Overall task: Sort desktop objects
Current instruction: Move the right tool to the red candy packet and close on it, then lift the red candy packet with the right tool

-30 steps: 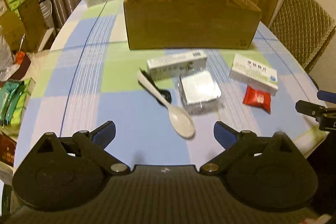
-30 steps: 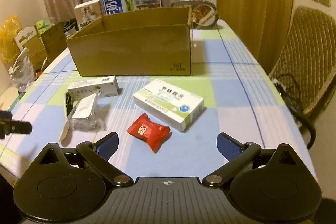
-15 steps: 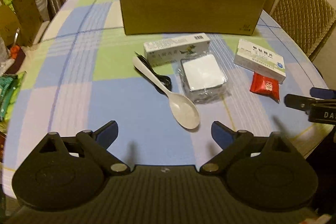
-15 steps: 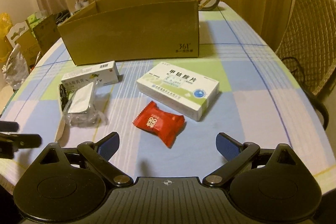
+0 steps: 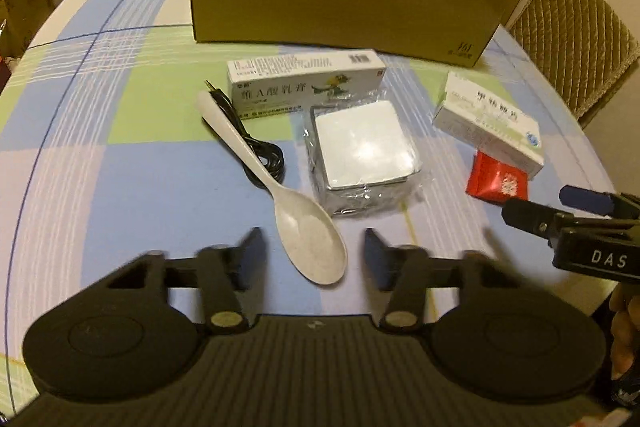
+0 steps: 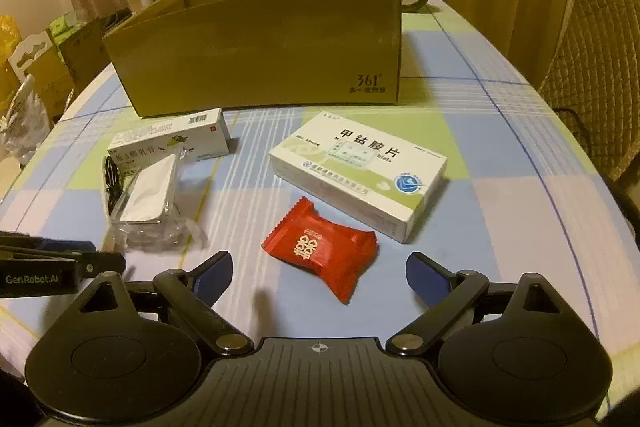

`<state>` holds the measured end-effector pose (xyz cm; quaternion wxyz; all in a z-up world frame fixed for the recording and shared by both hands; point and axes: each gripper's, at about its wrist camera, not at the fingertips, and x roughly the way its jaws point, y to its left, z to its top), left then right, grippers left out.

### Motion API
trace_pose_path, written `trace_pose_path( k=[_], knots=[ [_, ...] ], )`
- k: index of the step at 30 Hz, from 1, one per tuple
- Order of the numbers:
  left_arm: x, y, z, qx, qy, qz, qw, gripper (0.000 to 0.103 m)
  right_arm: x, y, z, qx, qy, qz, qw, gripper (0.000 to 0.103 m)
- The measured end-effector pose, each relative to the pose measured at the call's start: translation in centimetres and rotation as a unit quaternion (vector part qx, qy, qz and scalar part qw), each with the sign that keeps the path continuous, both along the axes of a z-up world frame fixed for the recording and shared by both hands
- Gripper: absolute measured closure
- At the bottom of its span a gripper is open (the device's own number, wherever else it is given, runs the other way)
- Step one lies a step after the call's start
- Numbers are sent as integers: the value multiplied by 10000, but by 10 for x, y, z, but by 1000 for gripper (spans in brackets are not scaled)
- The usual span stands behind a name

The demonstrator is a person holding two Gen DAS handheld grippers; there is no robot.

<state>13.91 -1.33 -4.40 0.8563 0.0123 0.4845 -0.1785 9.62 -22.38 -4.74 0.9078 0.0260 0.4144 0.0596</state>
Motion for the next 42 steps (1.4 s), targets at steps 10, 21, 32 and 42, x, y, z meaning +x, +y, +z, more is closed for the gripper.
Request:
trace_pose_path(
  k=[10,21,32,42],
  knots=[
    [-14,13,3,362,-136,-71,9992,96,14,5,-10,-27,72,-217,9997,24],
    [-30,17,6,709,-248,-134,9971,95,29,24,-22,-387,-46,-249,9989,44],
    [-32,14,6,675,-248,-157,9973,82,2,21,-16,-76,139,762,9970,59],
    [-38,13,5,677,-220,-47,9975,58,-18,9,-15,-90,258,563,9980,32]
  ],
)
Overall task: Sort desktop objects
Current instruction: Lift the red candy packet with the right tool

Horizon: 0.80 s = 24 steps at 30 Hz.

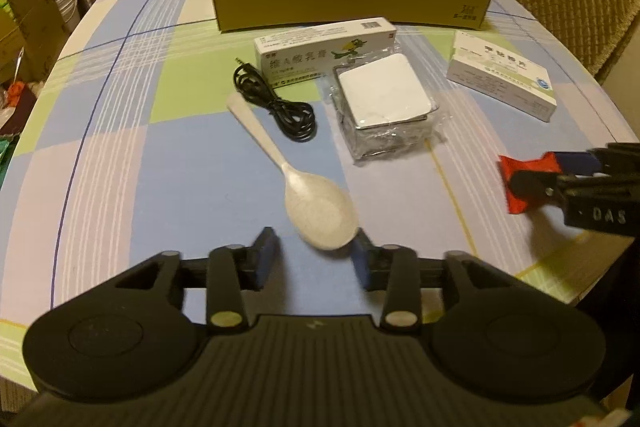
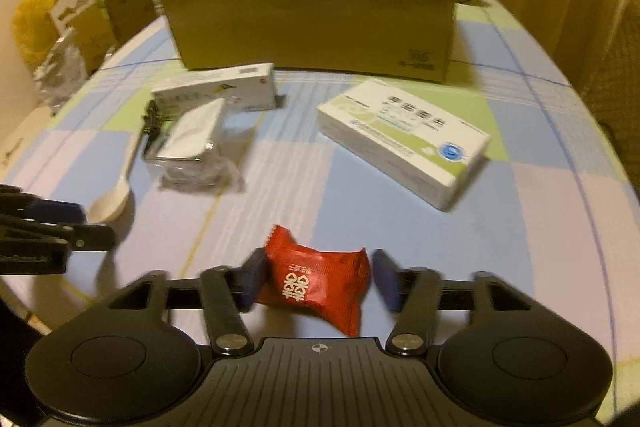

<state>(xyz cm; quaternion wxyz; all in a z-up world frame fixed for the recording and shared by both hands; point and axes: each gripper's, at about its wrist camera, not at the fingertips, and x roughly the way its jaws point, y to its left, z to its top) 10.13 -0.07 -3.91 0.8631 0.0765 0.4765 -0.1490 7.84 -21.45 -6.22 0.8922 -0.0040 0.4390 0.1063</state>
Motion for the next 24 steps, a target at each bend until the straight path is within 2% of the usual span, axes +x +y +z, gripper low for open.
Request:
trace_pose_path(
  k=[2,6,10,13,15,17,22,23,24],
  knots=[
    [0,1,0,16,-19,85,10000,55,-3,-1,1,23,68,-242,9997,27],
    [0,1,-1,-38,14,201,9998,49,-4,6,-1,-117,116,-512,9986,24],
    [1,1,-1,-60,-15,254,9997,45,-5,19,-4,-339,43,-571,9978,17],
    [2,2,-1,-98,-26,311,9995,43,-7,27,-6,-452,-73,-435,9980,17],
    [2,3,-2,-104,-37,337,9994,43,-8,28,-5,-448,-107,-318,9984,23],
    [3,4,-2,-132,-38,357,9993,43,-9,28,-3,-430,-152,-207,9987,44],
    [5,2,-1,-202,-42,347,9992,42,-13,22,0,-219,-212,-78,9995,55],
    [5,1,-1,-211,-44,341,9992,42,-14,21,2,-246,-256,-40,9994,61],
    [5,0,-1,-220,-45,341,9992,42,-15,20,3,-251,-262,-3,9993,61]
  ],
)
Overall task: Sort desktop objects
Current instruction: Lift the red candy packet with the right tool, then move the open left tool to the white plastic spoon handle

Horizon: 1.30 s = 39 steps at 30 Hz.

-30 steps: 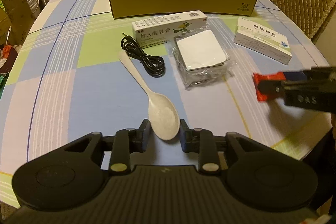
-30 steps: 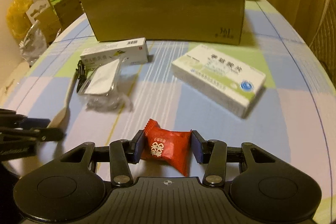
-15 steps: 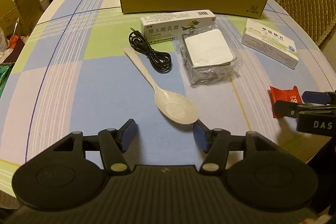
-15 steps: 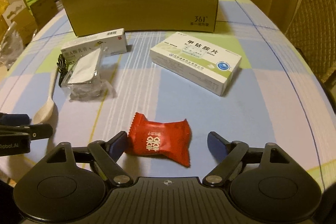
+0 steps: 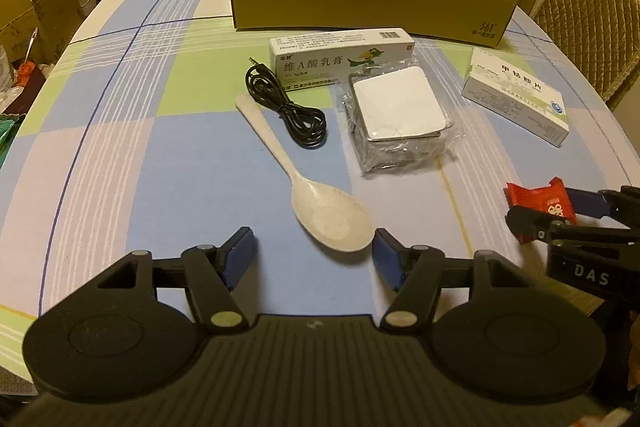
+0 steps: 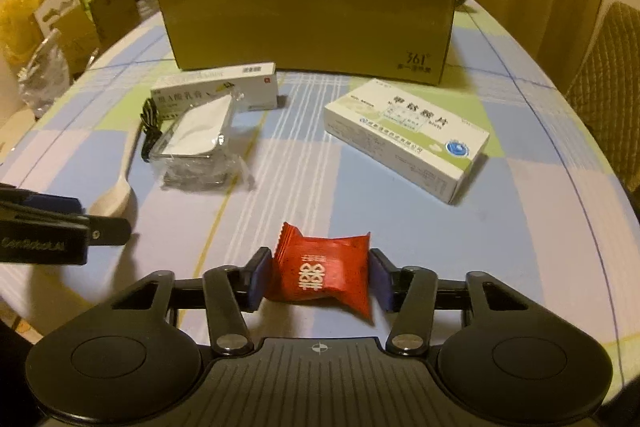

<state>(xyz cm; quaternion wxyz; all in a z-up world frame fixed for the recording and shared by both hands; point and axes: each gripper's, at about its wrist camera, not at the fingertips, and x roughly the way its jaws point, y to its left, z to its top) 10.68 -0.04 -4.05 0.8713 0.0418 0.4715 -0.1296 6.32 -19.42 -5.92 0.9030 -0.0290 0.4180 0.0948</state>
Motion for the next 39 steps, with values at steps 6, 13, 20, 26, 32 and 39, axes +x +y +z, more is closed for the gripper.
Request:
trace_pose_path(
  k=[6,13,20,26,32,39],
  knots=[
    [3,-3,-1,-33,-26,33,10000,42,-2,-5,1,24,-31,-28,10000,62],
    [9,-8,-2,-28,-103,49,9999,44,-1,-8,2,-41,-167,-55,9998,63],
    [9,-9,-1,146,-198,42,9997,72,-1,-12,2,-34,-222,-122,9997,60],
    [1,-1,2,237,-142,148,9995,85,-1,-14,0,-48,-159,-161,9997,48],
    [-4,3,2,220,-144,196,9995,85,-2,-15,-1,-91,-136,-198,9997,44],
    [0,1,3,246,-159,228,9993,80,-2,-16,-3,-53,-110,-244,9996,36]
  ],
)
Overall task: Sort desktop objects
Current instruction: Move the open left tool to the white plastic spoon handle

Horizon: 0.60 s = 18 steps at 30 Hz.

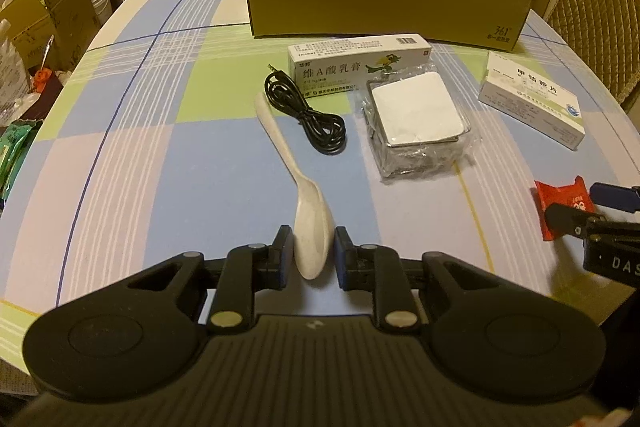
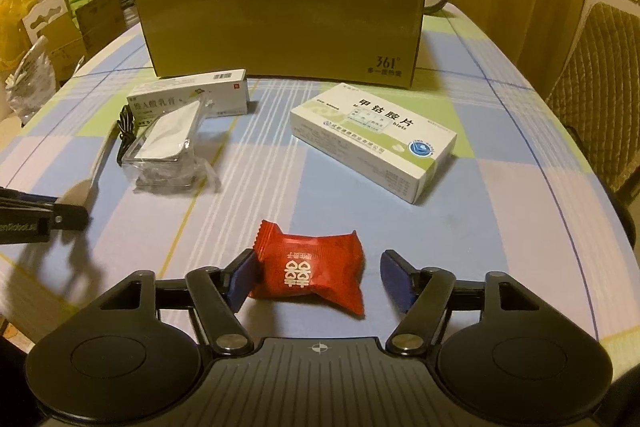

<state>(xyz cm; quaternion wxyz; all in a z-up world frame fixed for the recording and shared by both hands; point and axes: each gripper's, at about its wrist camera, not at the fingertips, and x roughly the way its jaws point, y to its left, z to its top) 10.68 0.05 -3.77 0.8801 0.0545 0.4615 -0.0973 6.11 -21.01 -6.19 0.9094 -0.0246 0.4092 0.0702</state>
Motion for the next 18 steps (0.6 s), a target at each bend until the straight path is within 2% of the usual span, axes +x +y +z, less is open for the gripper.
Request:
trace_pose_path(
  k=[2,5,10,14,18],
  knots=[
    [3,0,0,17,0,72,10000,70,0,0,0,3,0,7,10000,35],
    [6,0,0,-20,21,112,9999,68,0,-1,-1,7,6,-9,10000,34],
    [9,11,3,-594,209,479,9969,65,0,0,-2,-15,-15,4,10000,34],
    [11,20,5,-1135,328,989,9881,55,0,1,-2,-25,-34,20,10000,33],
    [9,15,5,-1162,276,1225,9853,56,1,1,-2,-22,-47,7,10000,33]
  ],
)
